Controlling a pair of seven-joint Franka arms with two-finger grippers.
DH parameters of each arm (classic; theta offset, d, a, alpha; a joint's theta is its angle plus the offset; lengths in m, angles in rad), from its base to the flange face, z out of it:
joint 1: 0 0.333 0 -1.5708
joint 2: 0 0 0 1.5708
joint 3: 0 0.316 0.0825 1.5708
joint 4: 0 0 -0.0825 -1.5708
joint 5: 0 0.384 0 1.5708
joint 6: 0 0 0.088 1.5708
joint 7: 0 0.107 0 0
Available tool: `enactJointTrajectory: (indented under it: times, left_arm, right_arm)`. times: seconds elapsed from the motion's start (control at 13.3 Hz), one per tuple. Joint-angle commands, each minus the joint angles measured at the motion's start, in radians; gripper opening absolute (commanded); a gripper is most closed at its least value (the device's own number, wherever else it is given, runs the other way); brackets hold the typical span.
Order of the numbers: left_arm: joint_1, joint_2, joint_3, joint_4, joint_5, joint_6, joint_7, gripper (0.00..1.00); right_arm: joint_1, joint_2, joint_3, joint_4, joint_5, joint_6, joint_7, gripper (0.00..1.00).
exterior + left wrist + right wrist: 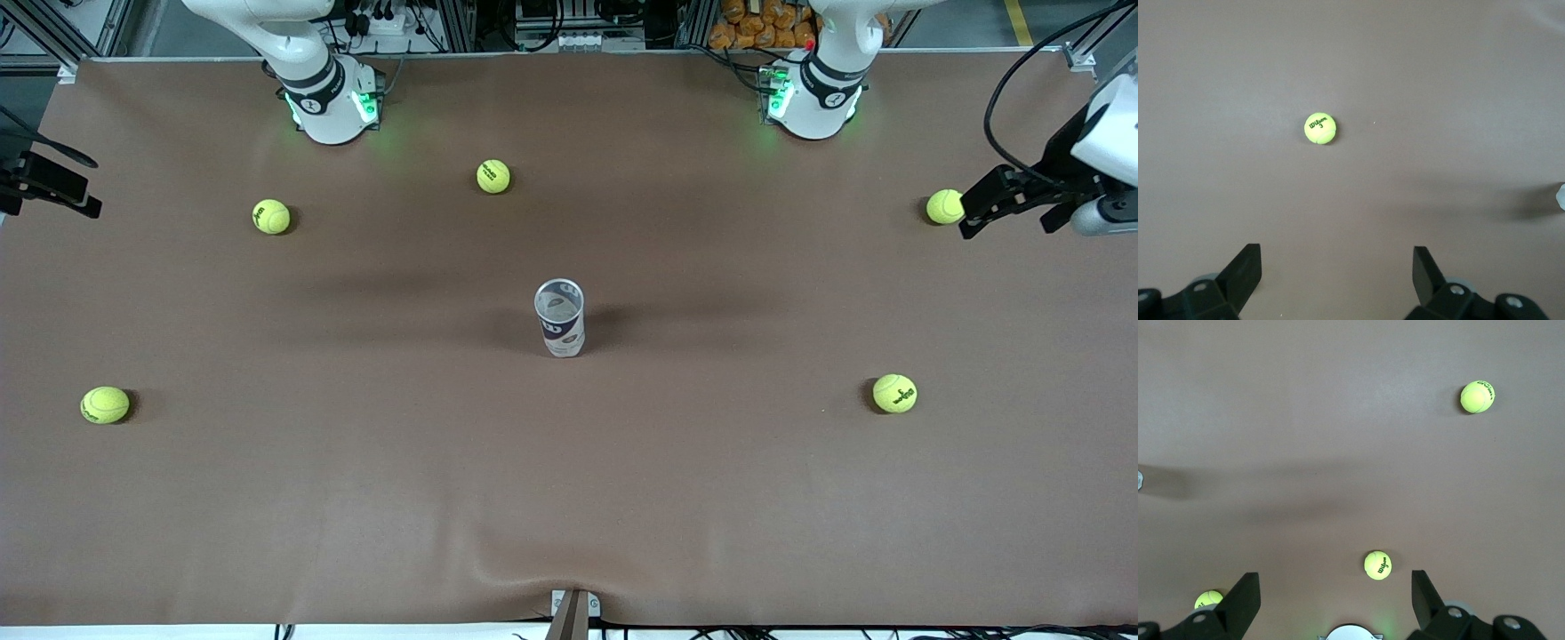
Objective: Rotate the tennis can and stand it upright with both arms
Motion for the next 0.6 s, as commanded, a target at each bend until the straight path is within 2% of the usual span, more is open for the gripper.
enactJointTrajectory:
  times: [0.0,0.53]
  left_arm:
    - [0.007,0.060,-0.007,0.122,-0.002,-0.104,0.013,1.00]
    - [0.006,0.070,-0.009,0.150,-0.005,-0.155,0.015,1.00]
  right_arm:
    - [-0.014,-0.001,0.010,0.005,0.007,0.001,0.014,1.00]
    - [-0.014,-0.001,0.010,0.005,0.007,0.001,0.014,1.00]
